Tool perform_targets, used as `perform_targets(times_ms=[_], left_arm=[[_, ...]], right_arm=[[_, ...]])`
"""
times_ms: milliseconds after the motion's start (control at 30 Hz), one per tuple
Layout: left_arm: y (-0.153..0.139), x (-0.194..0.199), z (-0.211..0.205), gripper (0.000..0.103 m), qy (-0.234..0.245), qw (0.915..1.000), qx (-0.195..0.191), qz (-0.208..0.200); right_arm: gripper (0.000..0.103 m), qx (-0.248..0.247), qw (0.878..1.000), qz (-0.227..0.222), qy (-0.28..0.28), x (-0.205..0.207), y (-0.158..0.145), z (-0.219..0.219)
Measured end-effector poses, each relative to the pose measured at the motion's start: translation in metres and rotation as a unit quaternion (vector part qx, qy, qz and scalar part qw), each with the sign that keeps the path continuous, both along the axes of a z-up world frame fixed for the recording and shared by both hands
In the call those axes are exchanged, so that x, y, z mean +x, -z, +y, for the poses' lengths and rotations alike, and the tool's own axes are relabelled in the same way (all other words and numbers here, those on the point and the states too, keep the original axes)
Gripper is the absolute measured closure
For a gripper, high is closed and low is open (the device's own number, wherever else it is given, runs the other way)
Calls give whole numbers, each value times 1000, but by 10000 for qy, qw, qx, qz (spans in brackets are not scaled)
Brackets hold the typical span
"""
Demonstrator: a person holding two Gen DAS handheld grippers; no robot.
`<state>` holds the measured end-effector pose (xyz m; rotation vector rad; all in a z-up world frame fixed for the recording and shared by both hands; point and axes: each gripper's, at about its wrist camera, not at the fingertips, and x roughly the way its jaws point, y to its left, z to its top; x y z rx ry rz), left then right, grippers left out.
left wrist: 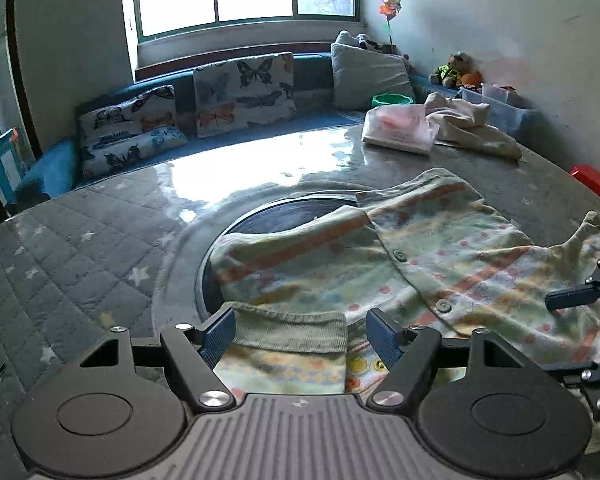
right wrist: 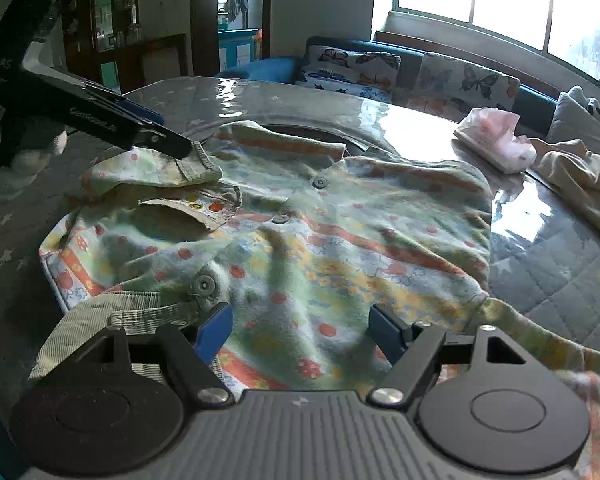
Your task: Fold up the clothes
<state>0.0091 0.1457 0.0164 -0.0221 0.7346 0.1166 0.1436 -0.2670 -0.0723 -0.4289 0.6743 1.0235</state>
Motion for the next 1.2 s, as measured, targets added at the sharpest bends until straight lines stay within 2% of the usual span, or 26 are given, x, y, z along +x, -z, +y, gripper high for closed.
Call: perform_targets(times_ms=[233, 300, 433, 467, 500, 567, 600, 700, 833, 967, 1067, 1133, 1200], left_arm=[[15, 17, -27, 29, 356, 9987, 272, 222], [23, 25, -28, 41, 324, 9984, 342, 319], [33, 32, -17, 52, 139, 9987, 217, 435], [34, 32, -14, 60, 91, 9989, 175, 420], [33, 31, -9, 75, 28, 9991, 117, 396], [28, 28, 1, 78, -100, 9994, -20, 338], [26, 26, 7, 87, -162, 9994, -97, 306], [17, 19, 23, 94, -381, 9988, -248, 175], [-1, -1, 44, 98, -823, 9955, -431, -169], [-21, -36, 67, 98, -1300, 9878, -641, -569], [-28, -47, 64, 97, -1247, 9886, -623, -572], [-30, -47, 50, 90, -989, 9924, -540, -502], [-27, -39, 32, 75, -702, 9956, -425, -453]], right_arm=[[23, 12, 10000, 68, 30, 2, 2, -1], [23, 16, 10000, 69, 37, 2, 2, -1], [23, 11, 10000, 45, 43, 1, 2, -1], [23, 13, 10000, 46, 48, 1, 2, -1], [23, 15, 10000, 48, 52, 1, 2, -2], [23, 19, 10000, 48, 61, 1, 2, -1], [22, 21, 10000, 46, 64, 1, 2, -1], [22, 28, 10000, 29, 68, 0, 3, -1], [22, 33, 10000, 20, 82, 0, 3, -1], [22, 34, 10000, 6, 74, 0, 2, 0], [22, 58, 10000, -4, 55, -1, 1, 1], [22, 59, 10000, -22, 41, -2, 1, 1], [22, 61, 10000, -20, 58, -2, 2, 1]])
